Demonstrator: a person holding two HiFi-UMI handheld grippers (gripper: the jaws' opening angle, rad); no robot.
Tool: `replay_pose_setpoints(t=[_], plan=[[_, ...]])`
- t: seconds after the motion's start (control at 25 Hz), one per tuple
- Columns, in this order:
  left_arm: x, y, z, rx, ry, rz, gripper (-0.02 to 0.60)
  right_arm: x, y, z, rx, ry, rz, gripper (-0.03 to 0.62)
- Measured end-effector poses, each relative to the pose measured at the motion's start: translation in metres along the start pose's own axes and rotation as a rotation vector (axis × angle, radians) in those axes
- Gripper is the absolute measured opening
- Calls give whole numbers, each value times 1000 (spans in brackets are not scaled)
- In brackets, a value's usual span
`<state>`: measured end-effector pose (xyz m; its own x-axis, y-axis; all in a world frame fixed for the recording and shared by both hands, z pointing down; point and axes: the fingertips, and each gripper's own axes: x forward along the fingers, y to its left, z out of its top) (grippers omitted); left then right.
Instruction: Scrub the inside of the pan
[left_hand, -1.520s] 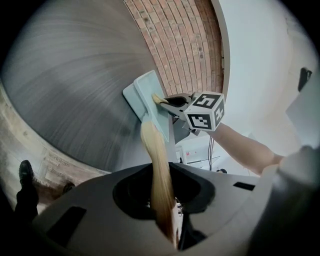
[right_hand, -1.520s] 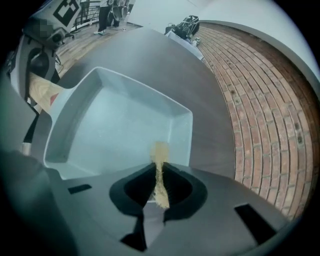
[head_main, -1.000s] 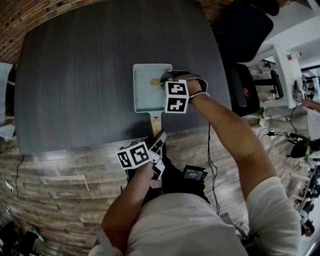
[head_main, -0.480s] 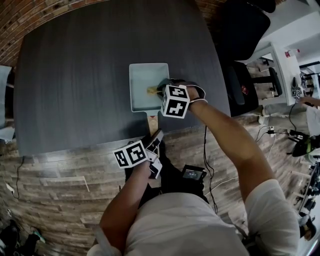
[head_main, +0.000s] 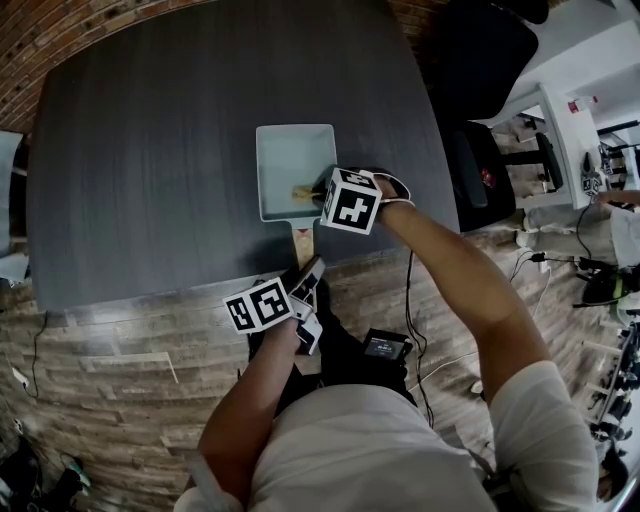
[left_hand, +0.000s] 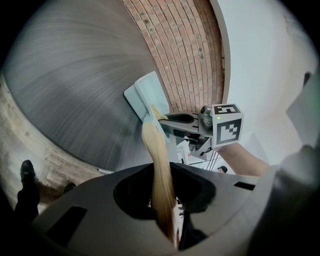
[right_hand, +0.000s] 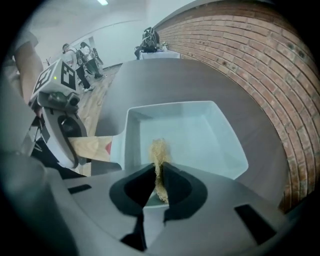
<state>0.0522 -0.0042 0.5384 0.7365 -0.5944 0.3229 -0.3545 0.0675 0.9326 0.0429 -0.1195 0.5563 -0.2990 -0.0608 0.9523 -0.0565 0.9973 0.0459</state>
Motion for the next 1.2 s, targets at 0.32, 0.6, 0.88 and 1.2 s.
replay_pose_setpoints(t=[0.32,0.6,0.88,1.2], plan=[[0,1,0,0,1,-1,83,-1,11,-1,94,-8,81,48],[0,0,-1,-13,9,-13,81,-4,20,1,241,-20,213,46],[0,0,1,-21,22,-28,81,-14,27,10,371,-47,353,45],[-1,2,1,-12,20,-16,81,-42,27,60,447,-267,341,44]])
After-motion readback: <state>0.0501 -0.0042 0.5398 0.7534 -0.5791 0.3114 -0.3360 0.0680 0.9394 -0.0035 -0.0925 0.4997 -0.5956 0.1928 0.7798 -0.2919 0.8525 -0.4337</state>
